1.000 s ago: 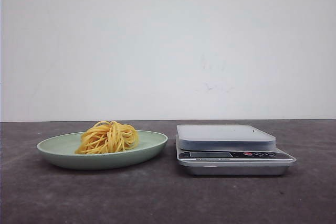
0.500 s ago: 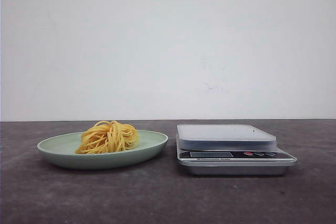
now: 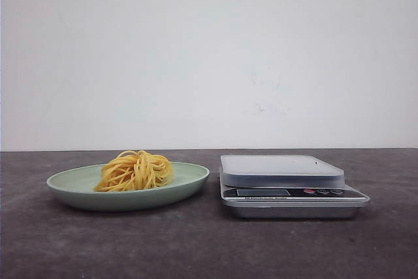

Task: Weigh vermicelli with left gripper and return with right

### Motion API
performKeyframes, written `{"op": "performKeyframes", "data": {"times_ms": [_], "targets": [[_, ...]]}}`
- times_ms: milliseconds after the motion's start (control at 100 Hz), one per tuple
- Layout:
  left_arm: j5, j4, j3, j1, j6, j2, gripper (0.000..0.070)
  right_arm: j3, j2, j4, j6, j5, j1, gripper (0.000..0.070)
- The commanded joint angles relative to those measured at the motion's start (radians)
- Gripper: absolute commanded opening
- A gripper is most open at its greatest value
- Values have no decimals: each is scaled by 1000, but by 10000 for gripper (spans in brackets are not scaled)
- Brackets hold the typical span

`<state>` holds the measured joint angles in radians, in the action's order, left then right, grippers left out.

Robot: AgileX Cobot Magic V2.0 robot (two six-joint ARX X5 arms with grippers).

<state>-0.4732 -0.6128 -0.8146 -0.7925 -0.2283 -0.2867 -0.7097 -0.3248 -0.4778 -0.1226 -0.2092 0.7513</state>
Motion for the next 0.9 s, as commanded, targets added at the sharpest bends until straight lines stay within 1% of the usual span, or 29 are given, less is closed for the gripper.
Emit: {"op": "performKeyframes", "data": {"times_ms": [0,140,190,250,300,350,490,550,590,720,820,890], "targets": [[-1,6,-11,-8,8,0,12,-6,0,14,3,0,5,7],[-1,5,-11,-8,8,3,11,-6,0,14,3,0,5,7],[-9,2,-11,5,26,17,11,-6,0,13,3,0,5,7],[-3,14,-5,53,34,24,11,-6,0,14,3,0,5,7],[2,41,10,127,53,32,11,-6,0,13,3,0,5,7],[43,61,37,217,47,37,11,-6,0,14,3,0,5,7],[222,138,183,471,61,83,11,-6,0,14,3,0,5,7],[297,174,264,557,66,113,11,-6,0,13,3,0,5,7],[328,201,319,598,67,135,12,-6,0,14,3,-1,5,7],[336,307,488,666,68,198,11,-6,0,14,3,0,5,7],[338,369,596,686,71,242,11,-6,0,14,3,0,5,7],[338,389,650,693,71,264,11,-6,0,13,3,0,5,7]]}}
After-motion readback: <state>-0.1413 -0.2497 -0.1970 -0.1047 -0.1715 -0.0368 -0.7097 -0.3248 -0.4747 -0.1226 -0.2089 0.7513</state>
